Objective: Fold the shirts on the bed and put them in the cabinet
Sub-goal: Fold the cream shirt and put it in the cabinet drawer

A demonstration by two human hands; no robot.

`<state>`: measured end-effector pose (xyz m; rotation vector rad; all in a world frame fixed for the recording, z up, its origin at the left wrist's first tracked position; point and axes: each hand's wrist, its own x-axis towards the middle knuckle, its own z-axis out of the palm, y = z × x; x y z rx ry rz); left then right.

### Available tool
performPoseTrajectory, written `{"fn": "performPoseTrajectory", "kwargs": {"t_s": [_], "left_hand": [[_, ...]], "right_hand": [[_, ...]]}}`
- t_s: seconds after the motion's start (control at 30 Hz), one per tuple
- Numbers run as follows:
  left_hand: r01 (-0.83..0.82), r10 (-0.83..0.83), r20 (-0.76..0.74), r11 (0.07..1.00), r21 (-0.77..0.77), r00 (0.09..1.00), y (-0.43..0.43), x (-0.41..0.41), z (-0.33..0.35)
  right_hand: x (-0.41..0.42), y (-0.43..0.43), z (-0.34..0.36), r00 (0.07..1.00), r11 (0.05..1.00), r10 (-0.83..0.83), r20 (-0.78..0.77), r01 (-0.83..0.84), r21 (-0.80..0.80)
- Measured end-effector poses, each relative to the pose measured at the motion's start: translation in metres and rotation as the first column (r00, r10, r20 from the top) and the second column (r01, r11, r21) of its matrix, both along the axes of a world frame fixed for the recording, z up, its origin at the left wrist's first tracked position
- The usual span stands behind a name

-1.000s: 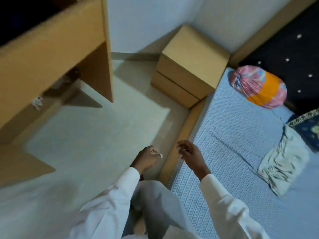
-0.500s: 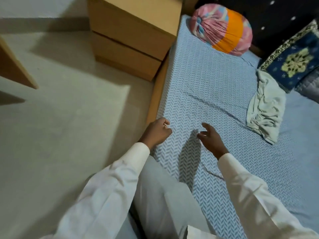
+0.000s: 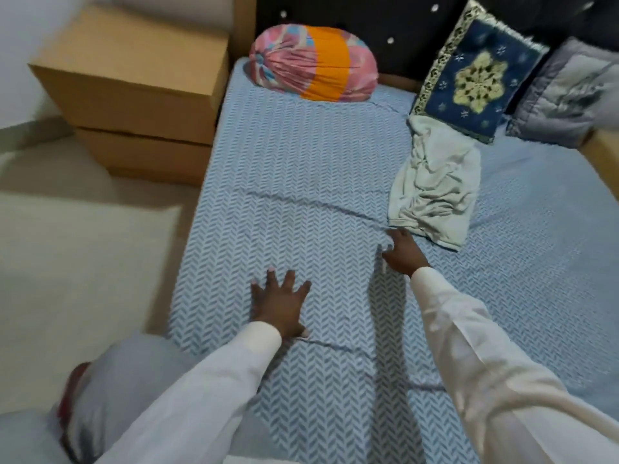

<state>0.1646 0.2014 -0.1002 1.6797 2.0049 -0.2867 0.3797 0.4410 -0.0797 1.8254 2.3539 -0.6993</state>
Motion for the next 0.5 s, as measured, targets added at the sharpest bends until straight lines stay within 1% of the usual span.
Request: {"fn": "performPoseTrajectory", "kwargs": {"t_s": [0.07,0.13,0.2,0.27,0.33,0.4,0.43,0.5], "left_hand": [[-0.020,0.020,0.003,1.000,-0.005,1.000,0.005,0.002,-0.003],[-0.037,0.037,0.011,0.999,-0.030,0.999,0.009,0.002,-0.003],[-0.043,0.043,-0.009,0.997,-0.059,0.999,0.010,0.002,-0.003],[-0.035,0.034,-0.020,0.997,-0.068,0.999,0.011,0.003,-0.004],[-0.027,0.026,-0.022,0.998,-0.061,0.999,0.012,0.002,-0.006],[-0.019,0.017,-0.029,0.998,-0.061,0.999,0.013,0.000,-0.007],[-0.015,0.013,-0.032,0.998,-0.066,0.999,0.013,0.000,-0.008],[0.005,-0.007,-0.035,0.997,-0.077,0.999,0.013,0.000,-0.006]], "right_hand": [[0.018,0.025,-0.004,0.995,0.999,0.040,0.090,-0.038,-0.019],[0.022,0.044,-0.008,0.986,0.998,0.065,0.155,-0.065,0.001],[0.019,0.058,-0.011,0.983,0.998,0.044,0.178,-0.052,0.040],[0.017,0.072,-0.013,0.985,0.998,0.020,0.173,-0.029,0.047],[0.017,0.083,-0.011,0.988,1.000,0.013,0.156,-0.015,0.008],[0.014,0.085,-0.007,0.995,1.000,0.006,0.103,-0.005,-0.010],[0.010,0.081,-0.005,0.998,1.000,0.001,0.066,0.000,-0.019],[-0.001,0.069,0.001,0.997,1.000,-0.009,-0.081,0.007,-0.025]]}}
